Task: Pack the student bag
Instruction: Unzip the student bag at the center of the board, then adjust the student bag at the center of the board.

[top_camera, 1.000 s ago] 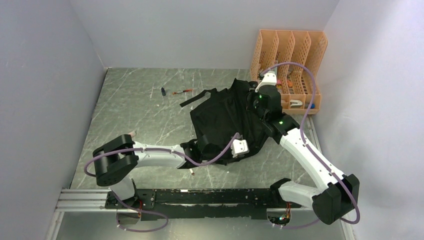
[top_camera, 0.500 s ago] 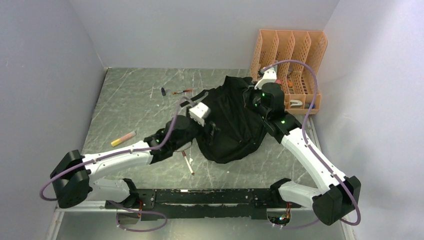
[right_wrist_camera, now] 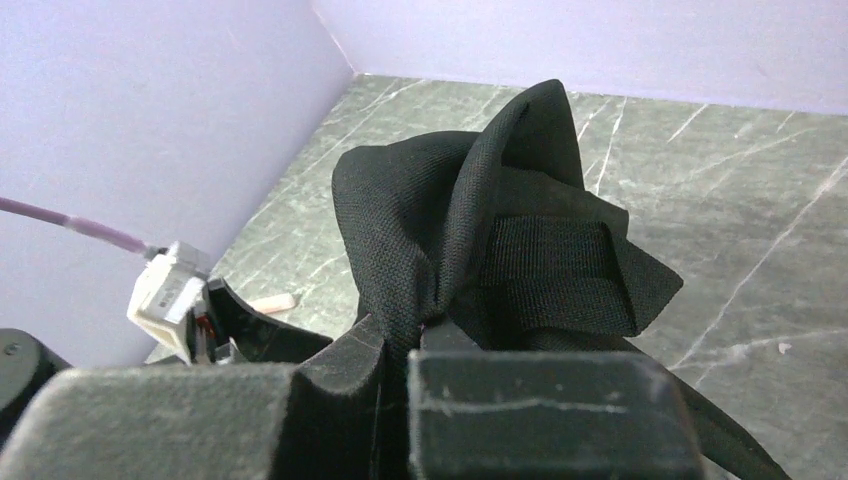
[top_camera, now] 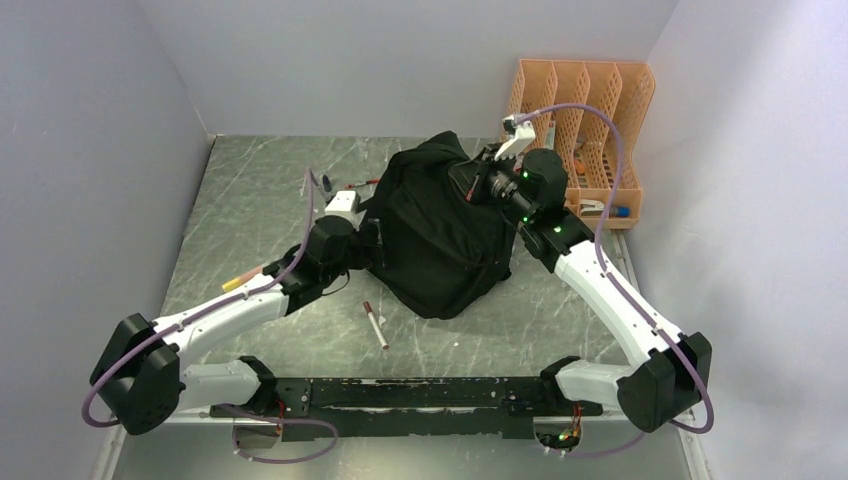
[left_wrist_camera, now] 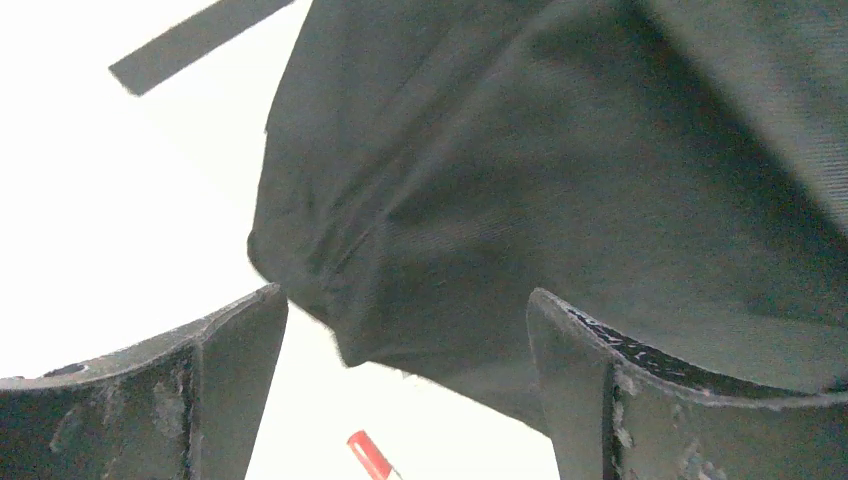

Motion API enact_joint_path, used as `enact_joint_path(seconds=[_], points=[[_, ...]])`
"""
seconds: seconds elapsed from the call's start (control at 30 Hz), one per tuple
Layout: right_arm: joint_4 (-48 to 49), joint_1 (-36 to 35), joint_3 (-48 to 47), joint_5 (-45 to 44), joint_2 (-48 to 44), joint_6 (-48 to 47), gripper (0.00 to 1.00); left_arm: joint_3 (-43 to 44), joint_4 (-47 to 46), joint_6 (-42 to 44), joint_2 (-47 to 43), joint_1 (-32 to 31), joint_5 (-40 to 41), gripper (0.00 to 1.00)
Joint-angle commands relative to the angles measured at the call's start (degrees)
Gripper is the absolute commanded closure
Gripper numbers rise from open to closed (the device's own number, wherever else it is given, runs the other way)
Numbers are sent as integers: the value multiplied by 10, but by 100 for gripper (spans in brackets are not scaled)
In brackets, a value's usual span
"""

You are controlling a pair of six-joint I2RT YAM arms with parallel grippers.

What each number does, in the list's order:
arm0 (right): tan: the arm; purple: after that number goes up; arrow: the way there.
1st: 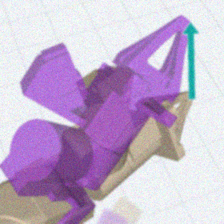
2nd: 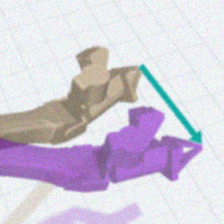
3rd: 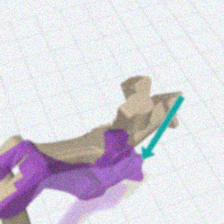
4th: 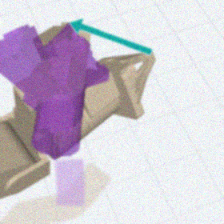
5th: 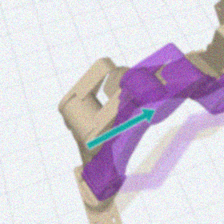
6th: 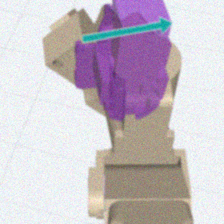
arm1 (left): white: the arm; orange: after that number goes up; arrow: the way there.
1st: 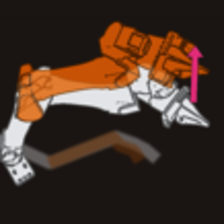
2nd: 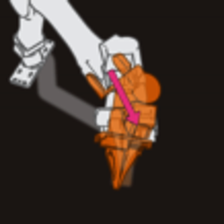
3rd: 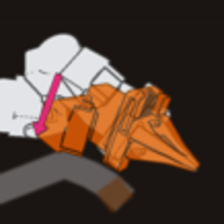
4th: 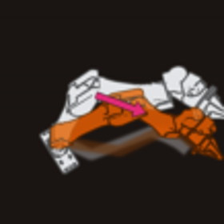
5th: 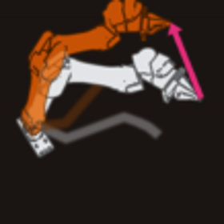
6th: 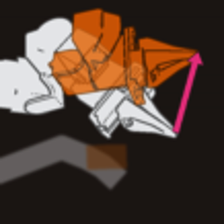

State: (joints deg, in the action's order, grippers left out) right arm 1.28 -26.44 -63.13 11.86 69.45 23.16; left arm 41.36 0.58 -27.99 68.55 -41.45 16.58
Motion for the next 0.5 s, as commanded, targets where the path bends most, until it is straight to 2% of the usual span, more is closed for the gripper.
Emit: enact_joint_path(seconds=[0.0, 0.2, 0.4, 0.47], points=[[74, -4, -15, -30, -5, 36, 100, -43, 5, -65, -14, 23, -10, 6], [33, -3, 5, -106, -11, 27, 100, -80, -54, -136, -9, 35, -48, 4], [30, -3, 31, -104, -13, 36, 100, -104, -173, -183, 42, 36, -103, 4], [30, -3, 38, -102, -15, 39, 100, -102, -205, -192, 72, 37, -113, 8]])
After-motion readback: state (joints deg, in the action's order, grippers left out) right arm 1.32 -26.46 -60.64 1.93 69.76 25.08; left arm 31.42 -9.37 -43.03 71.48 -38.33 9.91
